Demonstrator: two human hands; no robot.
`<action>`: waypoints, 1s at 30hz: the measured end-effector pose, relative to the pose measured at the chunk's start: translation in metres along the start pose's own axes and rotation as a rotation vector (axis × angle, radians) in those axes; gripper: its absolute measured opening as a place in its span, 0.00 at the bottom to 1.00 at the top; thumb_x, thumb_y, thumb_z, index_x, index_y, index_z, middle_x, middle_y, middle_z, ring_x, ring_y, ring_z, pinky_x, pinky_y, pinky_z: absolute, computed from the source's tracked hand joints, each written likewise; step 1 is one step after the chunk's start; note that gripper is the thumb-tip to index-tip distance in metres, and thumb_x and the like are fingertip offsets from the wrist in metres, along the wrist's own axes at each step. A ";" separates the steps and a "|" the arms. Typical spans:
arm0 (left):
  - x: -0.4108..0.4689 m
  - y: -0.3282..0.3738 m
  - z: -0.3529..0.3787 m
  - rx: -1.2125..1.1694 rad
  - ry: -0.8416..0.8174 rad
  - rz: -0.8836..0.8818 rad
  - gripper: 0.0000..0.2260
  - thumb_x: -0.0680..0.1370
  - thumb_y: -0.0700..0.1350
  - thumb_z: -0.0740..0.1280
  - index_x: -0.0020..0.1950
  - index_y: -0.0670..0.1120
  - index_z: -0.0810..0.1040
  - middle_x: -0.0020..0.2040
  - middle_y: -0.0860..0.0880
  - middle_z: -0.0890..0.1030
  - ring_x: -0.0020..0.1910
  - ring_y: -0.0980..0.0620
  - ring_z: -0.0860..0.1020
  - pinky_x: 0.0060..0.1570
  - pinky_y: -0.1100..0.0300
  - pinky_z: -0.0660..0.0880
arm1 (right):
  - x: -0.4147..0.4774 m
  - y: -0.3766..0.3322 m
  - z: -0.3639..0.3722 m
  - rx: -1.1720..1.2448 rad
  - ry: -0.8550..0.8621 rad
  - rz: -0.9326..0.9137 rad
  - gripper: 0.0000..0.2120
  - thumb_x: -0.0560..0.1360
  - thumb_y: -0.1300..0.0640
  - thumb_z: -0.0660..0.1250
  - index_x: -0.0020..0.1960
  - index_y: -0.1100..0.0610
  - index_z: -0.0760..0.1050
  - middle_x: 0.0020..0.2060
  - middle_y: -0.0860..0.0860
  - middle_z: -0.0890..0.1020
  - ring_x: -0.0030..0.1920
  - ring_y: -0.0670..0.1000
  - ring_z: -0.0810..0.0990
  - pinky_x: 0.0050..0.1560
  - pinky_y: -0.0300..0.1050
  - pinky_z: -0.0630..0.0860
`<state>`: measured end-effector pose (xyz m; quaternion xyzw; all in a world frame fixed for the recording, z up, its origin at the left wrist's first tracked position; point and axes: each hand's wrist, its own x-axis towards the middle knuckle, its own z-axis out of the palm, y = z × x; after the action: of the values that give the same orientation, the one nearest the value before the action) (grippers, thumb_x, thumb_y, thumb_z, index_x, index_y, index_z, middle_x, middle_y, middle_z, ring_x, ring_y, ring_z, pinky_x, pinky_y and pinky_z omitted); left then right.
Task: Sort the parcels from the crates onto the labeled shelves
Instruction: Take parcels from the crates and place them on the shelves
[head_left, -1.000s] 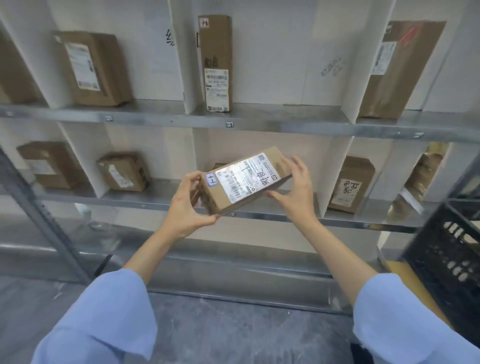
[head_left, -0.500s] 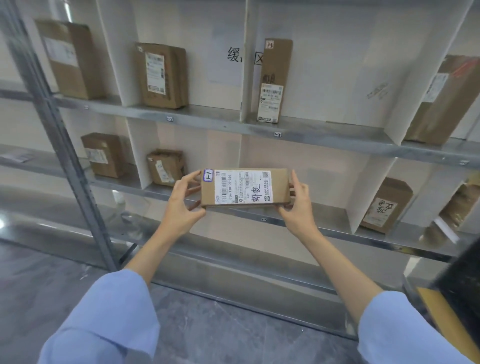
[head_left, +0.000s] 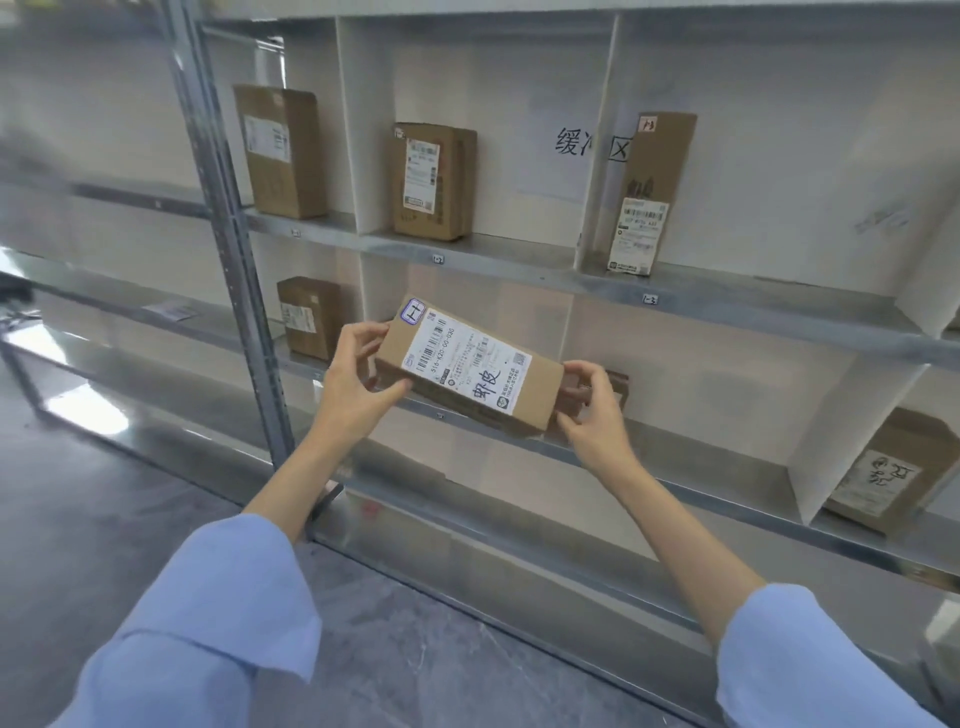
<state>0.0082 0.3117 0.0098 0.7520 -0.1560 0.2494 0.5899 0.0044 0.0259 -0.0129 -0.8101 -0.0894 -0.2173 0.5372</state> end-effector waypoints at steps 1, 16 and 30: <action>0.002 -0.001 -0.007 0.015 0.023 0.008 0.27 0.70 0.34 0.75 0.64 0.49 0.69 0.62 0.59 0.76 0.63 0.63 0.73 0.56 0.60 0.75 | 0.003 -0.002 0.008 0.013 -0.030 -0.005 0.28 0.71 0.76 0.67 0.62 0.51 0.68 0.60 0.50 0.76 0.55 0.36 0.77 0.50 0.34 0.77; 0.061 -0.038 -0.109 0.229 0.206 0.001 0.37 0.69 0.37 0.77 0.70 0.60 0.65 0.68 0.50 0.63 0.64 0.56 0.70 0.54 0.59 0.78 | 0.082 -0.017 0.153 0.081 -0.350 -0.249 0.33 0.62 0.66 0.81 0.58 0.41 0.73 0.54 0.43 0.76 0.55 0.44 0.77 0.58 0.45 0.75; 0.207 -0.100 -0.166 0.224 0.176 -0.020 0.32 0.71 0.36 0.76 0.69 0.55 0.69 0.73 0.55 0.65 0.64 0.59 0.71 0.46 0.78 0.72 | 0.233 -0.033 0.306 0.109 -0.570 -0.427 0.52 0.63 0.56 0.81 0.78 0.45 0.54 0.67 0.47 0.65 0.68 0.39 0.66 0.68 0.56 0.71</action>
<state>0.2008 0.5097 0.0747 0.7898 -0.0673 0.3242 0.5163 0.2777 0.2969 0.0186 -0.7712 -0.4143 -0.0850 0.4757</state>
